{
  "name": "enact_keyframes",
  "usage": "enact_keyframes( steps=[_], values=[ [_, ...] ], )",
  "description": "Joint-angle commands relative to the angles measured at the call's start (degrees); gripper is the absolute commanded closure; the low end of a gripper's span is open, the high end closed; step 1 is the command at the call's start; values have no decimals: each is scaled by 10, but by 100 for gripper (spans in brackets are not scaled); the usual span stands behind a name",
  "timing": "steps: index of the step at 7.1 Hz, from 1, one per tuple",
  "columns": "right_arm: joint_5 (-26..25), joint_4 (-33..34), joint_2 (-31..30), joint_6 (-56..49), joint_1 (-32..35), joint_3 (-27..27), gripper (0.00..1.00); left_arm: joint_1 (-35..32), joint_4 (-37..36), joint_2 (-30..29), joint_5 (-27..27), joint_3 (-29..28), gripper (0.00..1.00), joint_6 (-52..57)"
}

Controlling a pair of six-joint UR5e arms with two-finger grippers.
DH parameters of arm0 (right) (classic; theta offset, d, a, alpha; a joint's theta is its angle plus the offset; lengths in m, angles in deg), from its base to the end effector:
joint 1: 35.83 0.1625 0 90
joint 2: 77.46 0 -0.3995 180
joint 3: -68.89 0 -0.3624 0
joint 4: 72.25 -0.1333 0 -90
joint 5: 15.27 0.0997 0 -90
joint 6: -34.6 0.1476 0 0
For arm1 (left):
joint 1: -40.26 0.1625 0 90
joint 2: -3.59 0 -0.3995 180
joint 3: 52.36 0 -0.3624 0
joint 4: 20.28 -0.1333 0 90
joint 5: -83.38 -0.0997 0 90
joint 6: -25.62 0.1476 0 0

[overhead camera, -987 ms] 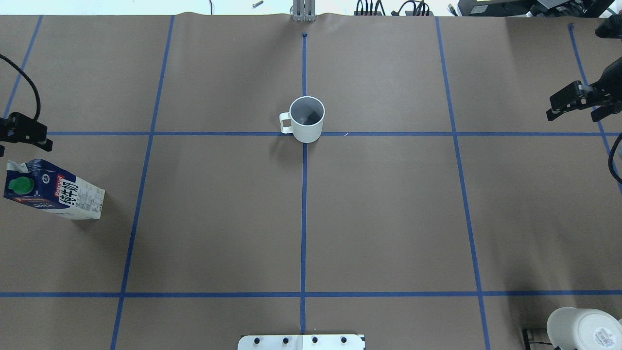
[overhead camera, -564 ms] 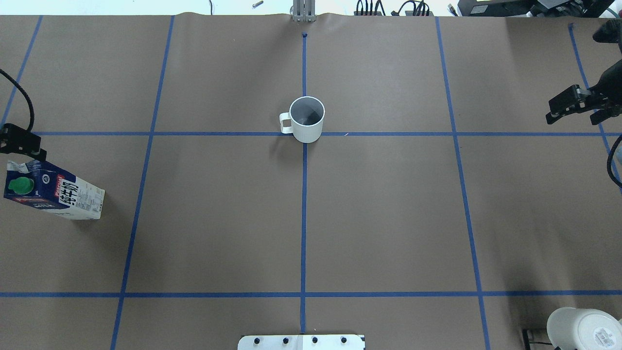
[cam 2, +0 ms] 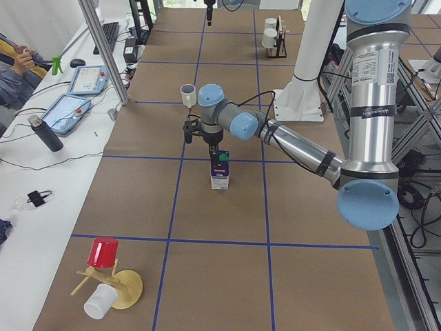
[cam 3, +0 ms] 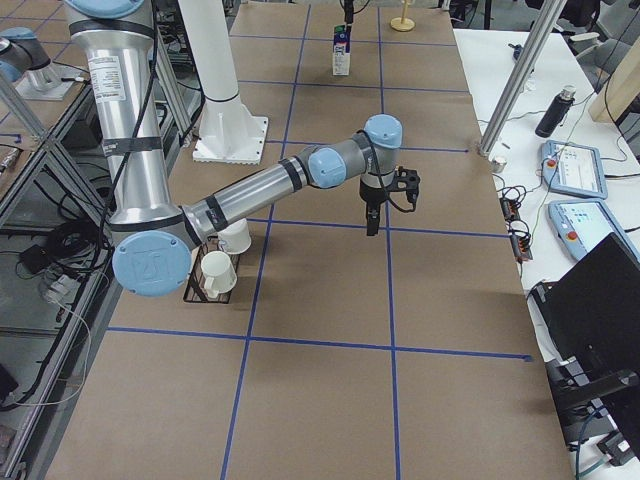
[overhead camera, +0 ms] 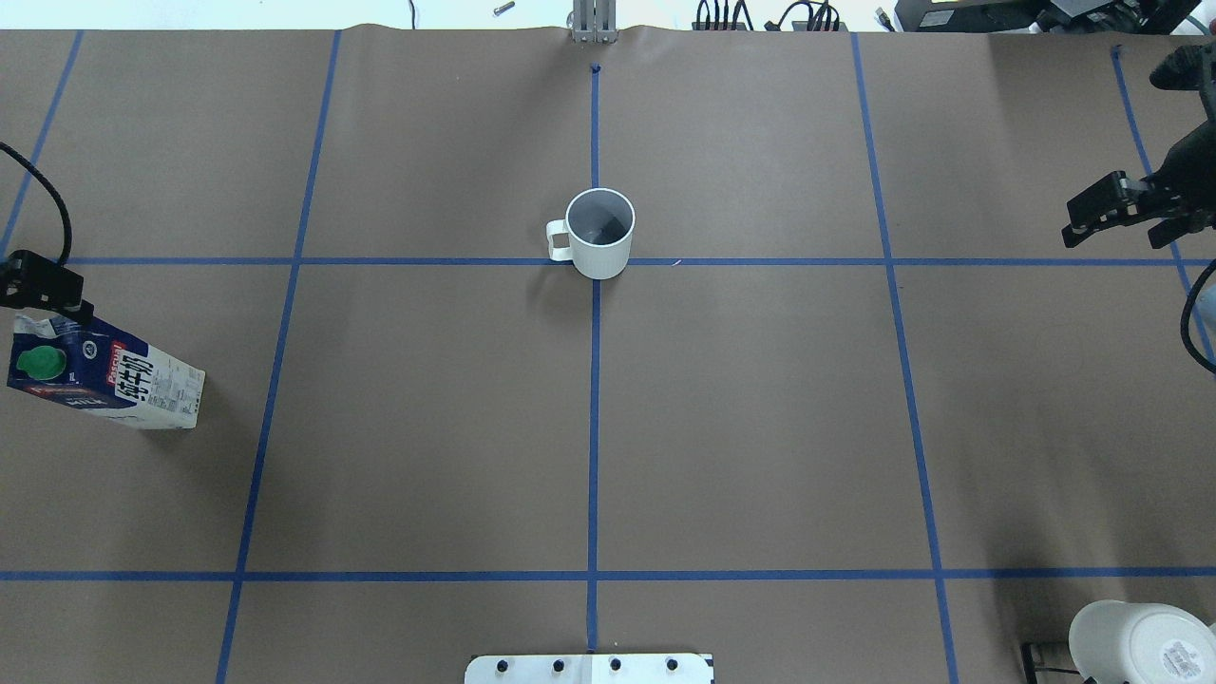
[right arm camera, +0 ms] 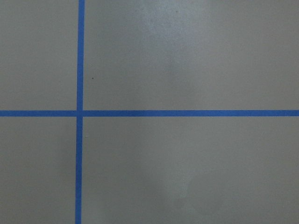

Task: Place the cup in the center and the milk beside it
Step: 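Lower the left gripper onto the milk carton top and grasp it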

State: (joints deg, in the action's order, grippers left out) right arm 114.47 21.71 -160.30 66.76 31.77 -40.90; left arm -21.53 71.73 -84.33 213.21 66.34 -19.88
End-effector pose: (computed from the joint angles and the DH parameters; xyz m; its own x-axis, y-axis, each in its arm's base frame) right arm -0.1579 -0.4854 0.4602 0.7080 0.0095 0.7061 -0.0308 0.9994 0.0174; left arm 0.1792 -0.4160 0.4511 0.6686 -0.1077 -0.7358 0.0884 0.9940 -0.0651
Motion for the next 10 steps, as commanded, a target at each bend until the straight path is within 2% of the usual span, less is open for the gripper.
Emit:
enact_keyframes(
  steps=[1,8,10],
  values=[
    [0,0,0,0,0,0,0,3,2,-2,-2,-6,2,-11],
    [0,0,-2,0,0,0,0,29,6,-12,-2,-27,2,-10],
    [-4,1,-21,-2,15,-23,0,43,6,-9,-3,-27,2,-10]
  ],
)
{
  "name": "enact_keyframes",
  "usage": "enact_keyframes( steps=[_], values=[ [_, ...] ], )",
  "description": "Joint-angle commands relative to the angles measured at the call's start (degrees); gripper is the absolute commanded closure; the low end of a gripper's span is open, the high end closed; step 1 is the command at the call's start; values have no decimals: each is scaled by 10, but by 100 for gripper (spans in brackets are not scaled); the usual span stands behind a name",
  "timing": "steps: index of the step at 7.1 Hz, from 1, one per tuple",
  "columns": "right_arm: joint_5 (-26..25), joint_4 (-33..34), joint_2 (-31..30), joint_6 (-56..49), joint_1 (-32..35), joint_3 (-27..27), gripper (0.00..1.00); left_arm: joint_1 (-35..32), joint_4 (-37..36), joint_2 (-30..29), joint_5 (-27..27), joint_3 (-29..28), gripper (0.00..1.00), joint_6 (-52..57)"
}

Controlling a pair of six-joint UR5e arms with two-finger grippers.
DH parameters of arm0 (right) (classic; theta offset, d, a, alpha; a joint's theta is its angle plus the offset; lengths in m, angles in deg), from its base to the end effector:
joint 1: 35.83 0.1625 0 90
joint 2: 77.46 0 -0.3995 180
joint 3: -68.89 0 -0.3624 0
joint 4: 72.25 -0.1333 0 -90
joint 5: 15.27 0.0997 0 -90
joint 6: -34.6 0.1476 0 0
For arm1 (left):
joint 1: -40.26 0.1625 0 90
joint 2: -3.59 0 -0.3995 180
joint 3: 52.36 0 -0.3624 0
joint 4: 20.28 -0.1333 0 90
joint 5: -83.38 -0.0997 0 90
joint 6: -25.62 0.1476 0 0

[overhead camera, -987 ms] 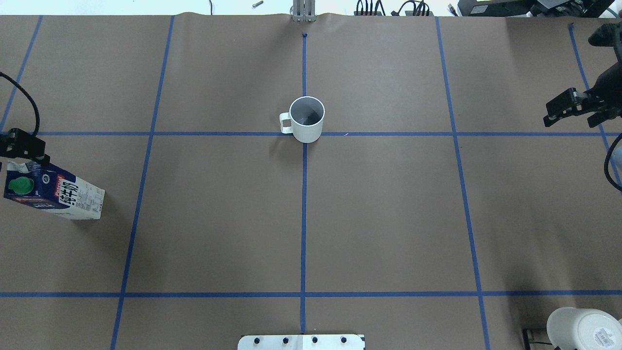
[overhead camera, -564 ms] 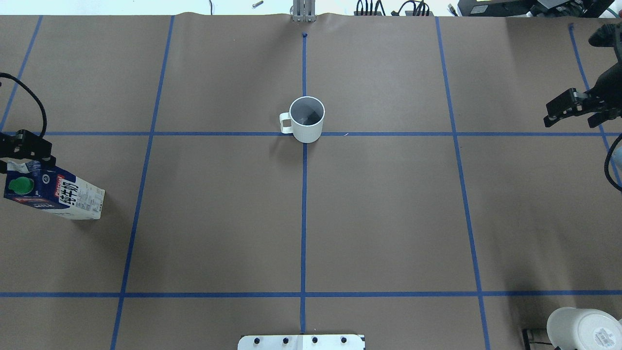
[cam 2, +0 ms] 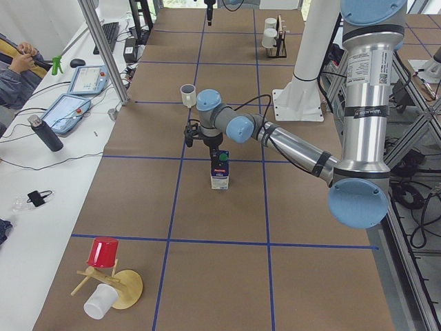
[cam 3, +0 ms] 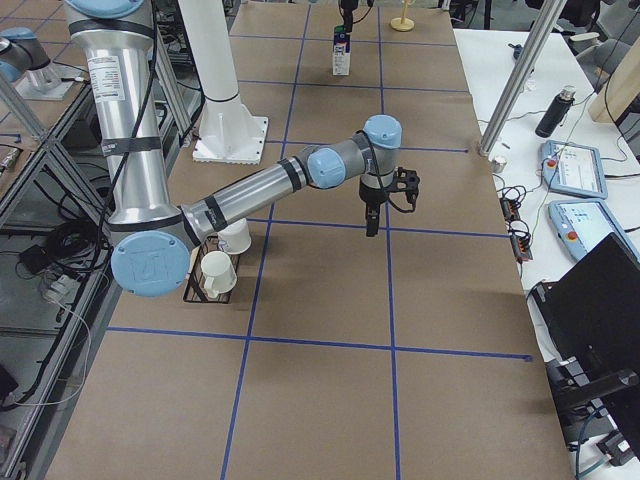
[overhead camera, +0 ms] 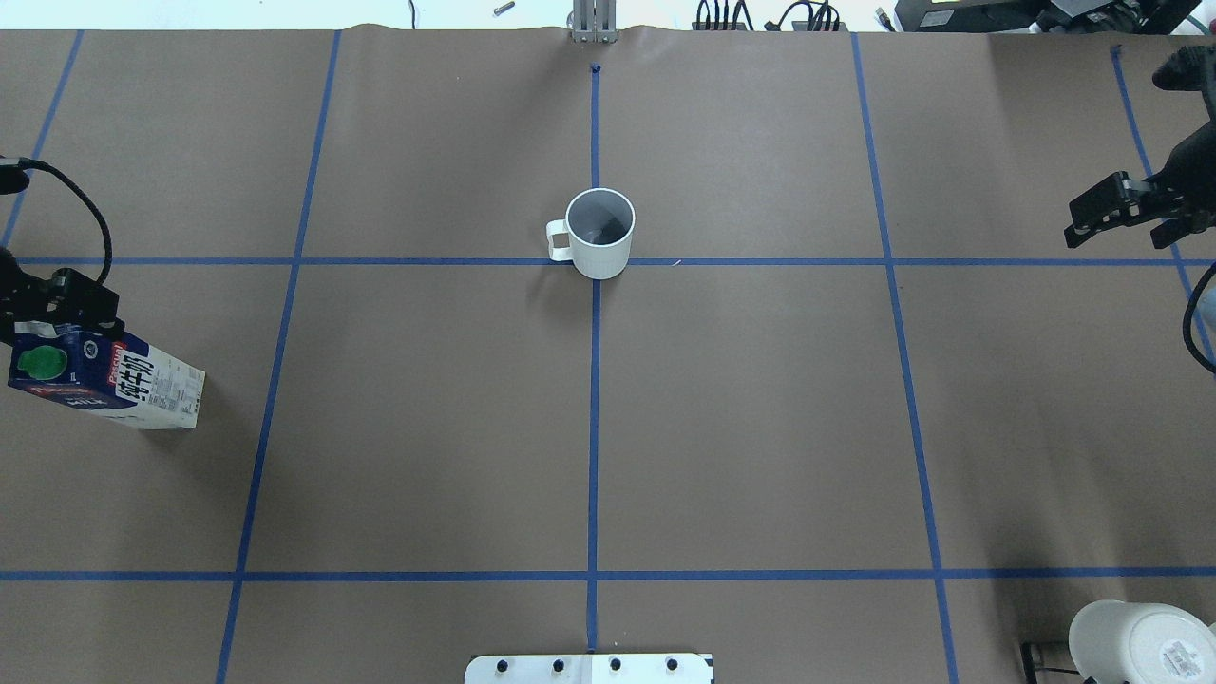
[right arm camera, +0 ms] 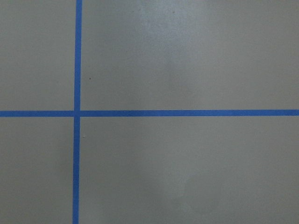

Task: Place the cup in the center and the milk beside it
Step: 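Lower the left gripper onto the milk carton top and grasp it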

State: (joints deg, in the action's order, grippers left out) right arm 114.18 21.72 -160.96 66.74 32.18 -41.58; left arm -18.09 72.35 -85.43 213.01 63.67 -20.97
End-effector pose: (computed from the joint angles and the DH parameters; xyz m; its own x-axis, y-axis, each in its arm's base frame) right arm -0.1523 -0.4826 0.4610 0.7109 0.0143 0.7031 -0.0396 0.9990 0.0197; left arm 0.2094 -0.4143 0.4629 0.6813 -0.0966 -0.7256 0.0440 0.9949 -0.0911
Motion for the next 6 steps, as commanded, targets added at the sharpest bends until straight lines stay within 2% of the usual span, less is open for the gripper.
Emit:
enact_keyframes(
  steps=[1,2,6],
  values=[
    [-1,1,-43,-2,21,-45,0,10,0,3,-1,0,2,4],
    [-1,1,-60,-2,28,-63,0,14,0,4,-3,0,2,5],
    [-2,1,-61,0,27,-65,0,24,35,32,-22,-1,3,5]
  ],
)
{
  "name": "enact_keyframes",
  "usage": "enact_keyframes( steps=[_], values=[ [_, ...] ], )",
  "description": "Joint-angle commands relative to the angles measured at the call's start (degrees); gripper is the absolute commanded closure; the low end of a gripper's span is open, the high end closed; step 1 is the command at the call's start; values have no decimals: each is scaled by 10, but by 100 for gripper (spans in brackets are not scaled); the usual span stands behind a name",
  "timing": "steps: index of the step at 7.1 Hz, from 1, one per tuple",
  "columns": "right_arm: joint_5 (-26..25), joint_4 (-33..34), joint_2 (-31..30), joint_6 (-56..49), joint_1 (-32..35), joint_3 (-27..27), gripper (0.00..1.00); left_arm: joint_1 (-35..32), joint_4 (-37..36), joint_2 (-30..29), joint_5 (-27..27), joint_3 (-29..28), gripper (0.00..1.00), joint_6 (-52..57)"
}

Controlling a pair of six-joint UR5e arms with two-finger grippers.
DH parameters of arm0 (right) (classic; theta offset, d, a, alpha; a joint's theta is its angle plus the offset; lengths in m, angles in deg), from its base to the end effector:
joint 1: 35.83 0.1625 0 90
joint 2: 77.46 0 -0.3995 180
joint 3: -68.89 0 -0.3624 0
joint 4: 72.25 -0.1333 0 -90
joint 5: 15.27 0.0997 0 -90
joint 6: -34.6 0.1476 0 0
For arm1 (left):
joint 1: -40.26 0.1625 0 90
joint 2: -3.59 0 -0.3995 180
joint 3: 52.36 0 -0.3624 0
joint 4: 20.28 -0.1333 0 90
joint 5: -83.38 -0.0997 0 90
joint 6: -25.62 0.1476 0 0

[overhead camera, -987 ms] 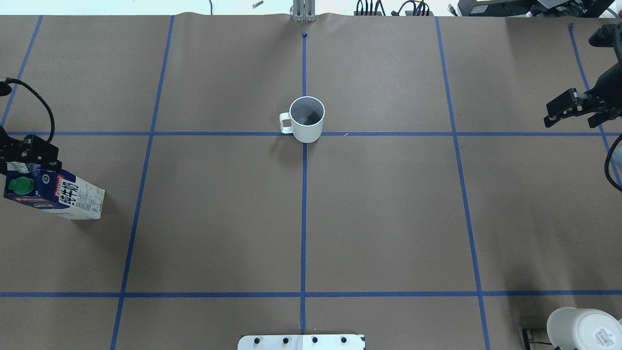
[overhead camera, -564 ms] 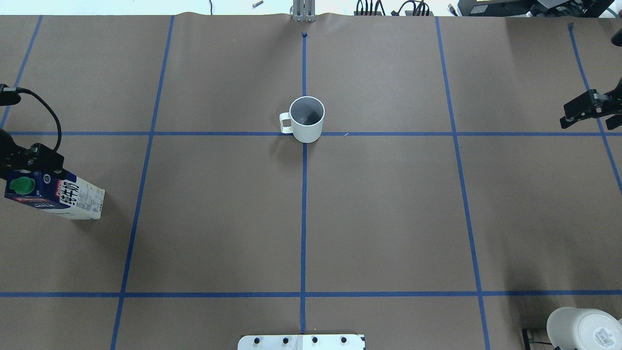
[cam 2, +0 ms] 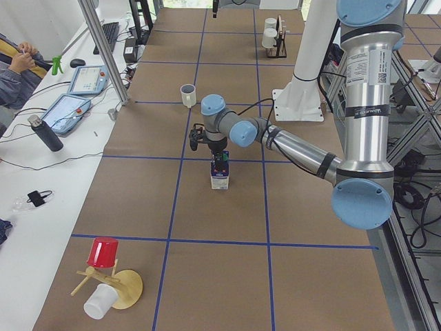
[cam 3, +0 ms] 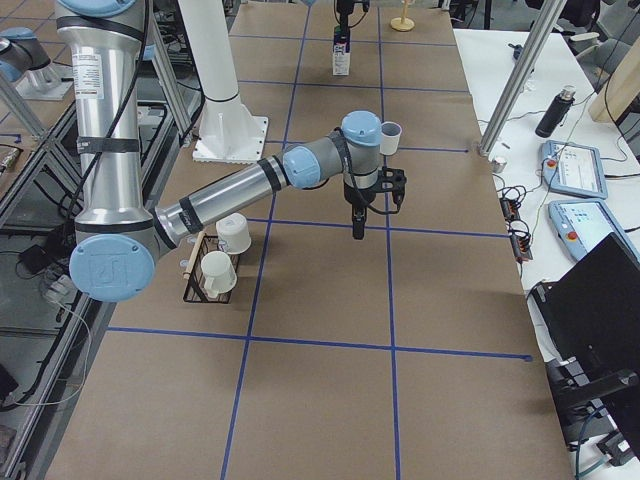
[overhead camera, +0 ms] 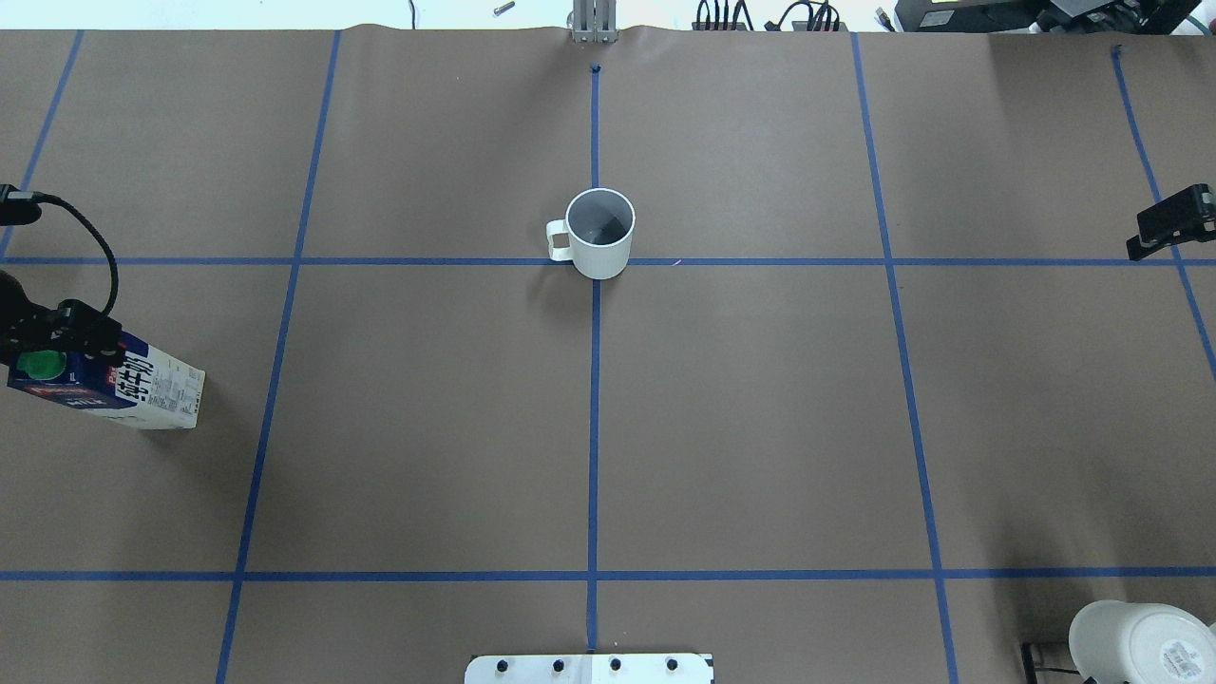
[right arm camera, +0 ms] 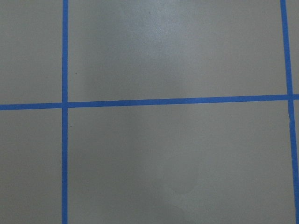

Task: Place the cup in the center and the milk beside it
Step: 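Lower the left gripper onto the milk carton top and grasp it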

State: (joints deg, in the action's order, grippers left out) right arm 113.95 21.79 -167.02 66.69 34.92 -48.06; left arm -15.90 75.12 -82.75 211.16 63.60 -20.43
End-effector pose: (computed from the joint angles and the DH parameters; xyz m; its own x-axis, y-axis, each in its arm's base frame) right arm -0.1145 -0.4491 0.4607 0.7105 0.0436 0.7024 -0.0882 0.9957 0.0274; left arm 0.2163 -0.3996 0.4806 0.7005 -0.0598 -0.7111 0.0163 0.9976 -0.0679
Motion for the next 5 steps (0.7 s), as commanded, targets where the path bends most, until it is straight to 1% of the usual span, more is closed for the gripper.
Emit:
enact_keyframes(
  steps=[1,3,4,5],
  values=[
    [0,0,-1,0,0,0,0,3,7,3,-4,-1,9,-2],
    [0,0,-2,0,0,1,0,3,7,-1,-4,-2,31,-5],
    [0,0,-1,0,0,1,0,3,7,-2,-4,-1,51,-6],
    [0,0,-1,0,0,1,0,3,7,-14,-5,1,64,-9]
  ],
)
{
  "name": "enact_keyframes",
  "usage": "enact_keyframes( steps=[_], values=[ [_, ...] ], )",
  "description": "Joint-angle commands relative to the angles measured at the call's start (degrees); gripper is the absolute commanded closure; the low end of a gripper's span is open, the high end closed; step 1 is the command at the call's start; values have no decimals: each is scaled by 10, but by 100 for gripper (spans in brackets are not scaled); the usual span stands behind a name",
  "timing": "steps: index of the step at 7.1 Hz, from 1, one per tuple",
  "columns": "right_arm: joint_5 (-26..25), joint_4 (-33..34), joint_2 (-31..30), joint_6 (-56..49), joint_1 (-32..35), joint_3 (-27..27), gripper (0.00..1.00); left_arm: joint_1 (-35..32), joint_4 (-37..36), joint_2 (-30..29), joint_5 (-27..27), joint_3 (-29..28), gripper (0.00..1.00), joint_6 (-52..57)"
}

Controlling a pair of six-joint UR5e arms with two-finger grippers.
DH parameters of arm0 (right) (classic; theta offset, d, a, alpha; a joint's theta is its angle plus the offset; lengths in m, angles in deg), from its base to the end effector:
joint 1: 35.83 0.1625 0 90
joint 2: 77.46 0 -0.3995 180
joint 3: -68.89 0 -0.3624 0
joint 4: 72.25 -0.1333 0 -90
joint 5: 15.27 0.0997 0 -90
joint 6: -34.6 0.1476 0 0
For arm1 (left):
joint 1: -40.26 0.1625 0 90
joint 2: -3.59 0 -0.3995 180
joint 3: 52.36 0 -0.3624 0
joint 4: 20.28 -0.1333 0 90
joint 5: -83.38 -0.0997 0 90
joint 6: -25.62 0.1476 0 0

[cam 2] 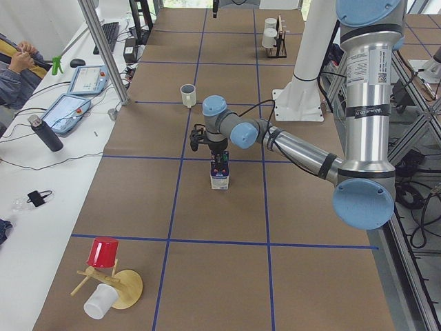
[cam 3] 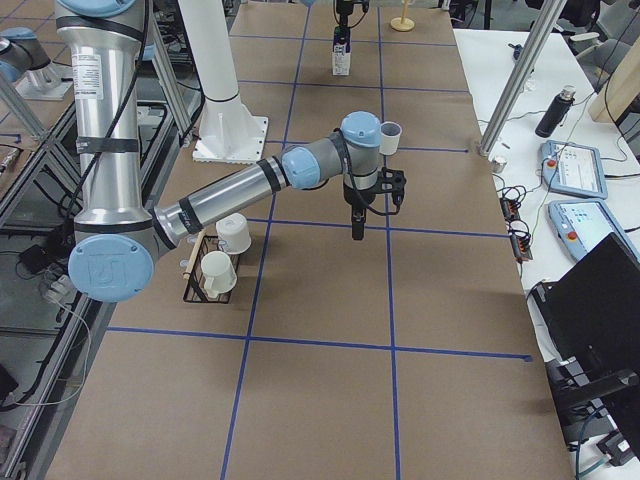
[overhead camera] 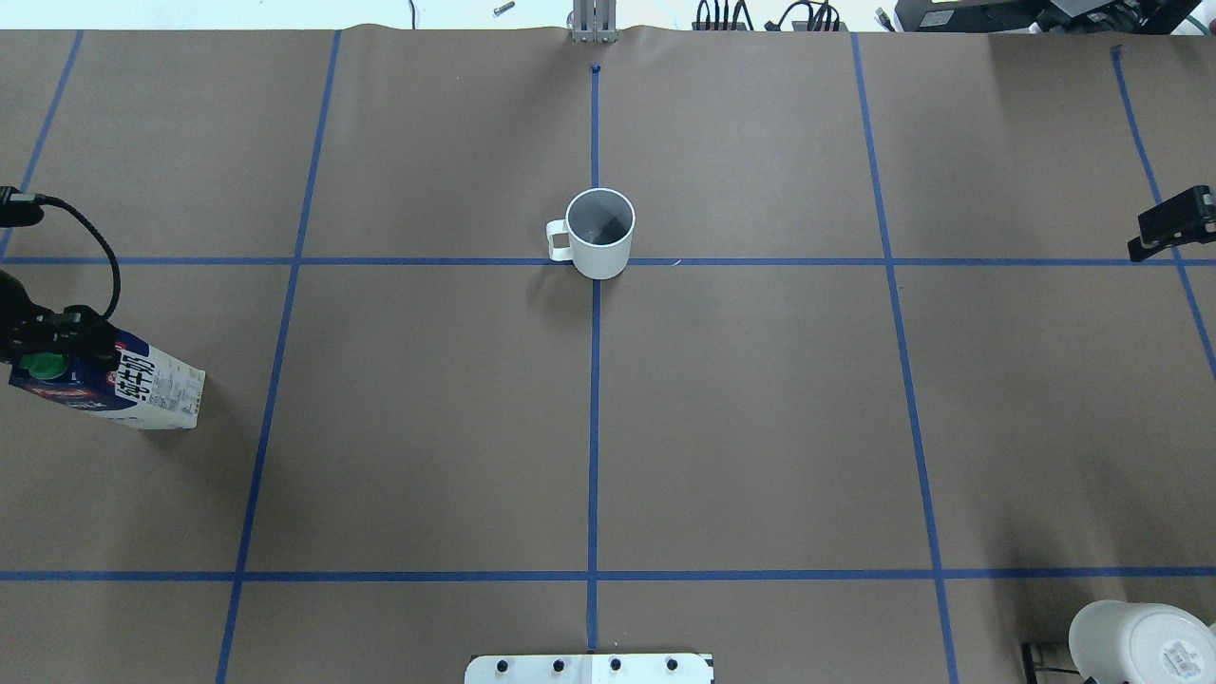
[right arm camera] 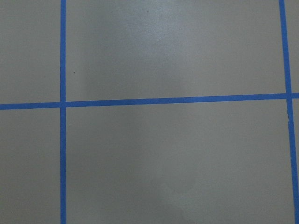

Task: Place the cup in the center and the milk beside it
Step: 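Carry the milk carton with the left gripper beside the mug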

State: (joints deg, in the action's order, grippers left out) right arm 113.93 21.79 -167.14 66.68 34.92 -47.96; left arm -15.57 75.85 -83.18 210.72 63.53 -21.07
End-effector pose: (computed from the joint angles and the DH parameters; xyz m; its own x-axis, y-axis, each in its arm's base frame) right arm -0.1143 -0.4487 0.4625 0.7116 0.0460 0.7011 -0.0882 0.9958 0.0241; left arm 0.2198 -0.4017 0.4766 0.6968 -0.0555 -0.7151 0.0216 0.9982 -0.0564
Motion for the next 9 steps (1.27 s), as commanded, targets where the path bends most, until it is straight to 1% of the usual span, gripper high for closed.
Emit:
enact_keyframes(
  steps=[1,2,3,4,5,6,7,8,9],
  values=[
    [0,0,1,0,0,0,0,-5,-4,-17,1,17,67,-3],
    [0,0,0,0,3,-1,0,-13,-22,-36,2,23,67,-4],
    [0,0,-1,-1,9,-2,0,-29,-99,-117,0,19,67,-4],
    [0,0,-12,-2,16,-3,0,-31,-204,-226,-1,-10,67,-3],
    [0,0,-28,-24,31,-10,0,-29,-247,-326,-9,-74,67,-4],
    [1,0,-42,-49,44,-14,0,-27,-242,-398,-17,-148,67,-4],
    [1,0,-44,-50,47,-14,0,-20,-204,-470,-18,-243,67,-4],
    [1,0,-46,-50,46,-14,0,-3,-128,-545,-18,-367,67,-27],
    [1,0,-46,-50,46,-14,0,16,-69,-602,-19,-454,67,-54]
  ],
)
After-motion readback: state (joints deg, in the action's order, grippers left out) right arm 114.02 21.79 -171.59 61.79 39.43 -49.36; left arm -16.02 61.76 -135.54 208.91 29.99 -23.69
